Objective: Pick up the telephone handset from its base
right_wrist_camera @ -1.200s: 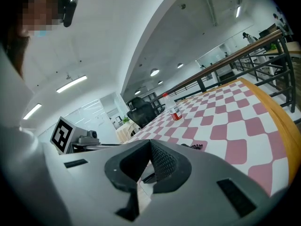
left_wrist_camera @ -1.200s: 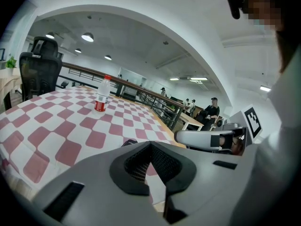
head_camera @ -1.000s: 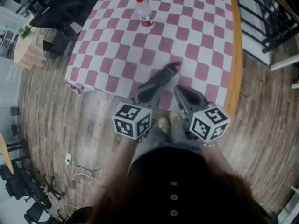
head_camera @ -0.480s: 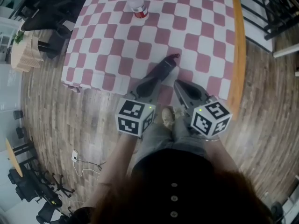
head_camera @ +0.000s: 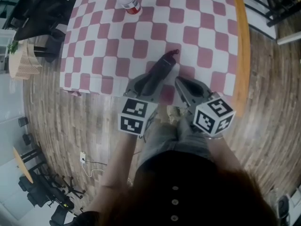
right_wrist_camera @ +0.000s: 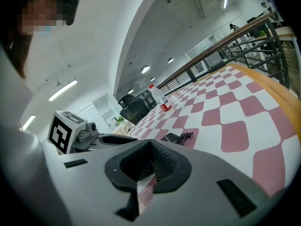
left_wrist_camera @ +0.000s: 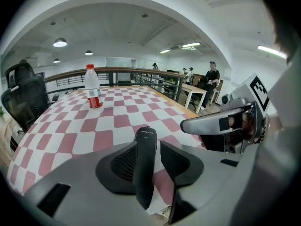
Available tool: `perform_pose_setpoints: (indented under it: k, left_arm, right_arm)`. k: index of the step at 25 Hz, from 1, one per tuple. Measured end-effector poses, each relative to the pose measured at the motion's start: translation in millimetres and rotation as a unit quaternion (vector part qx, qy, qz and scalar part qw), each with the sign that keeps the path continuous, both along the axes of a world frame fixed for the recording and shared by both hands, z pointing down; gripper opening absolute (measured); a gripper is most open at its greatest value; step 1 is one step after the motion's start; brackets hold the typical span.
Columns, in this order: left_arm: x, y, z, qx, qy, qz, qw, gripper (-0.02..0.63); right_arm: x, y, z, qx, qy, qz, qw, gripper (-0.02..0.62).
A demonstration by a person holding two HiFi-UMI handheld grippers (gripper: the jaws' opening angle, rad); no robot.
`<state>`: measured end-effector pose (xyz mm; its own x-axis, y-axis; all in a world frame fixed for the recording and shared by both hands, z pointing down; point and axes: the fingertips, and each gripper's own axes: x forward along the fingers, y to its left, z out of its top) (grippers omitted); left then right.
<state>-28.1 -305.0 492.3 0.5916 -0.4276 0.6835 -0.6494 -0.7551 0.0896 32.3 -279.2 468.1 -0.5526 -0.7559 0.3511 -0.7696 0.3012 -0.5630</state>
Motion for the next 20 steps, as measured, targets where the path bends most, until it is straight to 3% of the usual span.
perform_pose_setpoints:
  k: [8,14,20]
  left_arm:
    - [1,-3,27,-0.033,-0.058,0.020,0.9976,0.259]
    - [4,-5,45,-0.046,-0.096,0.044,0.9933,0.267]
    - [1,-8,55,-0.056,-0.121,0.042,0.9902,0.276]
  right_arm:
    - [-2,-3,14,-0.015,-0.005,0.001,1.000,0.009]
    - [6,-7,23,-0.027,-0.008,0.007,1.000,0.009]
    - [10,-11,25,-0.028,-0.017,0.010,0.999,0.009]
